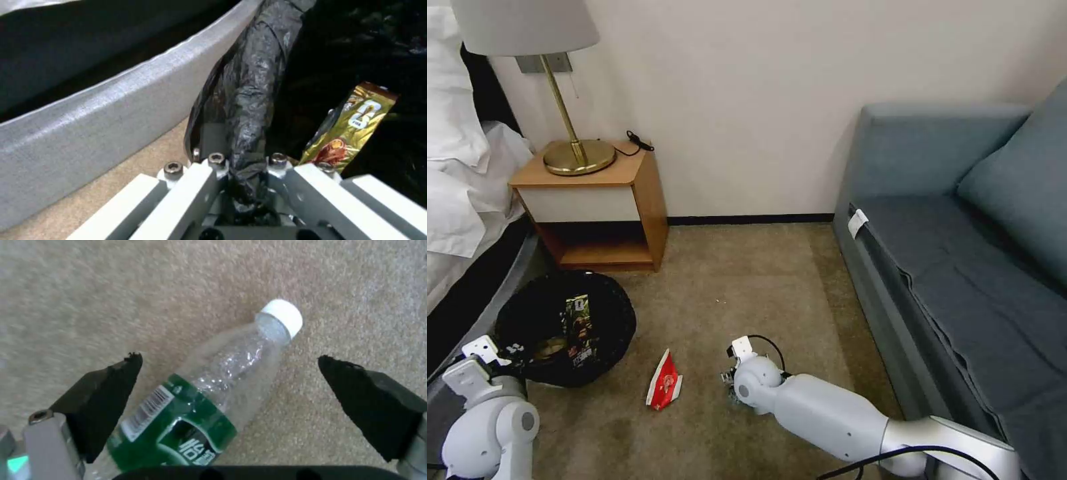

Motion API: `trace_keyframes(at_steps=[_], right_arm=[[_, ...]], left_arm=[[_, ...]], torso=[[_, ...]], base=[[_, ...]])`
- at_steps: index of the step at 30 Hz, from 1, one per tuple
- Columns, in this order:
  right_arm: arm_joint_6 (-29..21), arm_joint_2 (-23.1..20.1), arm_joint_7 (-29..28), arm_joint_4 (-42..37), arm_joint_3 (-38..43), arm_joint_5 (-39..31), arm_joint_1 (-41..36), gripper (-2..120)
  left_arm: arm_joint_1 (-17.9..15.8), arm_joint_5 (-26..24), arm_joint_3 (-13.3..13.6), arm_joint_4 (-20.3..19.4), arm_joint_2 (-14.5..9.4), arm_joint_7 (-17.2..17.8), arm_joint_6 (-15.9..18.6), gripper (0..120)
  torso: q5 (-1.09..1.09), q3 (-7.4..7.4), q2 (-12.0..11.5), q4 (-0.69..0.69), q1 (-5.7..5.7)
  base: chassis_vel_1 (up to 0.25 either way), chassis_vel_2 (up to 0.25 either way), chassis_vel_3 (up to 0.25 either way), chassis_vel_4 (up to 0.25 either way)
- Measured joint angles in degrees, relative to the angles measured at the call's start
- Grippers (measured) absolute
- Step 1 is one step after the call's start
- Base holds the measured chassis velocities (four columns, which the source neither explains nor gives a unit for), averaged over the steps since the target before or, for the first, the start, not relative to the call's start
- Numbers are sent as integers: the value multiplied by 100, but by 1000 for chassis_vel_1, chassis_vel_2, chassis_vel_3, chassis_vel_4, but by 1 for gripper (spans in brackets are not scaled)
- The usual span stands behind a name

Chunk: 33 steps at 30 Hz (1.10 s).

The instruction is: Pick up the trash bin, then pick up the garbage on the floor and place it into the trash bin.

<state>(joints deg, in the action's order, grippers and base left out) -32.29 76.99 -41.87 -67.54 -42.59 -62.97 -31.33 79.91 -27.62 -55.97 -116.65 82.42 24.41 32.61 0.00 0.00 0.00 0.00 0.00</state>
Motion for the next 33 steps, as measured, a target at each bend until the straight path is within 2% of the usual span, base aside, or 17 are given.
trace_keyframes(at_steps=[15,22,26,27,28,30,31,33], right_arm=[[72,-51,106,86,-121,277,-215,98],[148,-47,176,71,-179,382,-226,93],[160,-54,203,73,-190,412,-228,82],[167,-64,225,77,-204,440,-236,76],[167,-64,225,77,-204,440,-236,76],[188,-83,261,78,-220,481,-250,64],[188,-83,261,78,-220,481,-250,64],[215,-98,277,71,-221,501,-256,55]], left_arm=[[23,13,2,-28,-3,2,-29,2],[37,27,8,-30,10,1,-69,2],[39,34,5,-26,10,-3,-89,2],[37,35,4,-26,9,-6,-91,2],[37,35,4,-26,9,-6,-91,2],[36,37,4,-23,9,-9,-94,2],[36,37,4,-23,9,-9,-94,2],[36,45,7,-14,13,-12,-105,2]], torso=[[0,0,0,0,0],[0,0,1,0,0],[0,0,1,0,0],[0,0,1,0,0],[0,0,1,0,0],[0,0,1,0,0],[0,0,1,0,0],[0,0,1,0,0]], base=[[0,0,0,0],[0,0,0,0],[0,0,0,0],[0,0,0,0],[0,0,0,0],[0,0,0,0],[0,0,0,0],[0,0,0,0]])
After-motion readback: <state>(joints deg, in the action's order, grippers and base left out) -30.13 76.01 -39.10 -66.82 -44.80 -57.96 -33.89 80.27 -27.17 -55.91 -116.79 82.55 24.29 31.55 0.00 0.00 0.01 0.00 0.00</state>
